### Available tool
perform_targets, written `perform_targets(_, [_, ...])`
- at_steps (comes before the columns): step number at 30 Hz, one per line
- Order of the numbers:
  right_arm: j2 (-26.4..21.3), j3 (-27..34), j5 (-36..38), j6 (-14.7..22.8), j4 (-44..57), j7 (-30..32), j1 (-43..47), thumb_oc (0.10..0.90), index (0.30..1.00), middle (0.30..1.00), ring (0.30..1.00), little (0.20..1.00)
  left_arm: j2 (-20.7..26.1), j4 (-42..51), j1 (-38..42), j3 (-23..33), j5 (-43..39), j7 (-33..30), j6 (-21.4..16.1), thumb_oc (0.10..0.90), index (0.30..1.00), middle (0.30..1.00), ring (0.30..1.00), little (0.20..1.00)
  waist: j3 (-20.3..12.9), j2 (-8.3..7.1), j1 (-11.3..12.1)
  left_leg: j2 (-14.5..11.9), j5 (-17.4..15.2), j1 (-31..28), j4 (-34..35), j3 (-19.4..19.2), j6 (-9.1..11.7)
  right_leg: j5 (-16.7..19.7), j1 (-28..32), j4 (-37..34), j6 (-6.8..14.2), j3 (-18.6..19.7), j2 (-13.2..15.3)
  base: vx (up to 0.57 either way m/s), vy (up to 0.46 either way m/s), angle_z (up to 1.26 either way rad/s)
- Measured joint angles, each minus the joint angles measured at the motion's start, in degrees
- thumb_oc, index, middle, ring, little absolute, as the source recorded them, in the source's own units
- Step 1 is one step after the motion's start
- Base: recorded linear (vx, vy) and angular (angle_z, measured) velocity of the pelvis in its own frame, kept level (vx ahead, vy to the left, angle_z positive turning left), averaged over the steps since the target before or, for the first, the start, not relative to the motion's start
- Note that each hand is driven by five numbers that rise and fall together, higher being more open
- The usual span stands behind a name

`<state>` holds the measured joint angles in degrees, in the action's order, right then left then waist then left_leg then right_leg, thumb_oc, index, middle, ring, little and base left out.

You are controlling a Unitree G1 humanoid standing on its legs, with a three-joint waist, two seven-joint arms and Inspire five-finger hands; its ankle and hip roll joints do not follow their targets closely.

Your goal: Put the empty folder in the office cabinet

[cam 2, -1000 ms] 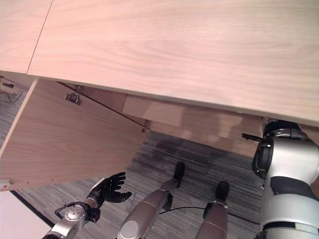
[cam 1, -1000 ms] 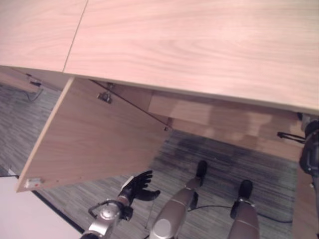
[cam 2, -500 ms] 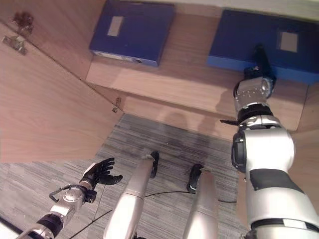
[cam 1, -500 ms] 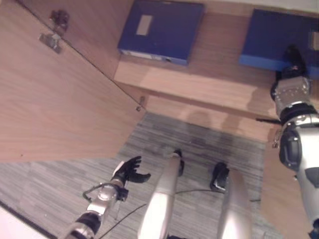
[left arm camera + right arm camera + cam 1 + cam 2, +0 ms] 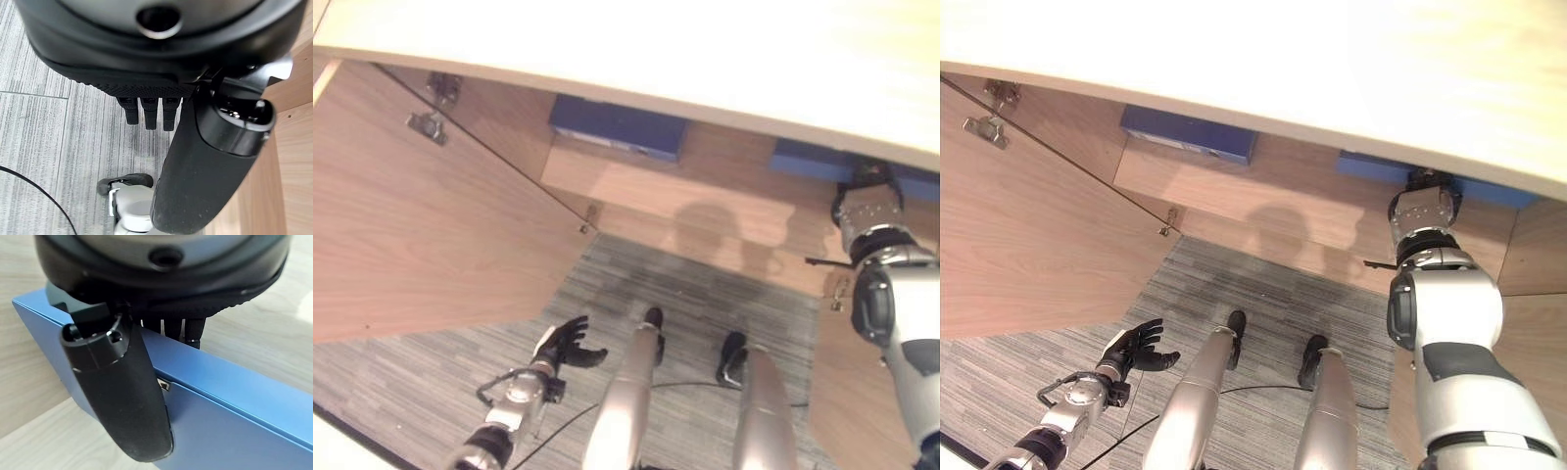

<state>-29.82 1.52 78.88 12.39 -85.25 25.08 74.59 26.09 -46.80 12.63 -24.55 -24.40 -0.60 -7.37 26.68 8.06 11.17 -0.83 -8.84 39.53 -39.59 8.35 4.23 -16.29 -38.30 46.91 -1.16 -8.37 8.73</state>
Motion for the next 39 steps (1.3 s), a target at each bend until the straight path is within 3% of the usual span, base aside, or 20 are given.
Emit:
perform_targets(1, [0.06,0.04,0.01,-0.09,-0.07,-0.23,-0.36,0.400,0.300,0.300,0.300,0.300,0.02,0.12,0.02,0.03,0.00,0.02,-0.02,0.800,0.900,0.900,0.900,0.900,-0.02,0.02,0.09,0.05,-0.16,-0.67,0.46,0.00,-0.12,-0.39,0.51,-0.13,0.19,-0.07,0.07,-0.03,-0.006,0.04])
perform_targets(6, [2.87,2.44,-0.14,0.93,4.27,-2.07,-6.11,0.400,0.300,0.300,0.300,0.300,-0.17,0.30,-0.21,0.09,0.00,0.03,-0.05,0.800,0.900,0.900,0.900,0.900,-1.18,-0.30,0.13,-0.08,3.10,-4.51,6.89,0.15,0.73,1.71,3.61,-4.82,-0.20,-0.66,-0.04,0.04,-0.011,0.04])
perform_targets(12, [7.94,3.52,-0.20,1.96,4.45,-2.46,-7.66,0.400,0.300,0.300,0.300,0.300,-0.72,-0.66,1.76,-0.02,-0.02,-0.11,0.29,0.800,0.900,0.900,0.900,0.900,-1.73,-0.44,0.18,-0.18,4.77,-6.54,10.80,0.22,0.91,2.65,5.00,-7.38,-0.31,-0.93,-0.14,0.01,-0.002,0.01])
perform_targets(13, [8.57,3.36,-0.23,2.35,4.72,-2.58,-7.99,0.424,0.335,0.335,0.335,0.335,-0.76,-1.06,2.06,0.00,-0.05,-0.23,0.30,0.800,0.900,0.900,0.900,0.900,-1.73,-0.44,0.21,-0.18,4.89,-6.65,11.01,0.33,0.94,2.71,5.18,-7.61,-0.31,-1.08,-0.14,-0.01,-0.005,0.05])
perform_targets(14, [9.27,3.40,-0.23,2.42,5.16,-2.59,-8.46,0.800,0.900,0.900,0.900,0.900,-0.76,-1.51,2.33,0.01,-0.05,-0.26,0.39,0.800,0.900,0.900,0.900,0.900,-1.73,-0.44,0.10,-0.20,4.96,-6.70,11.02,0.42,0.93,2.76,5.30,-7.80,-0.33,-1.23,-0.15,-0.01,-0.003,0.04])
perform_targets(24, [13.15,2.27,-1.40,4.59,10.23,-3.93,-11.75,0.800,0.900,0.900,0.900,0.900,-5.09,-8.00,7.43,0.19,-0.10,-1.72,1.04,0.800,0.900,0.900,0.900,0.900,-1.73,-0.60,-0.70,-0.29,4.94,-7.14,10.62,0.52,0.89,2.92,6.09,-7.99,-0.28,-1.38,-0.22,0.00,0.000,0.00])
perform_targets(33, [19.50,-0.54,-2.22,4.78,11.09,-5.23,-15.54,0.800,0.900,0.900,0.900,0.900,-6.89,-16.14,14.15,0.83,-1.56,-4.69,1.25,0.800,0.900,0.900,0.900,0.900,-3.29,-3.95,-3.09,-1.11,3.99,-7.54,10.02,0.24,0.39,2.84,6.75,-8.32,-0.11,-1.07,-1.10,0.00,0.011,-0.04])
perform_targets(39, [20.25,-0.17,-2.18,4.48,10.74,-5.05,-15.47,0.800,0.900,0.900,0.900,0.900,-7.35,-17.53,17.88,0.90,-2.29,-5.44,2.14,0.800,0.900,0.900,0.900,0.900,-3.41,-4.16,-4.31,-1.12,3.79,-7.52,9.85,-0.15,0.21,3.22,6.72,-8.55,-0.08,-0.62,-1.18,0.00,0.005,-0.03])
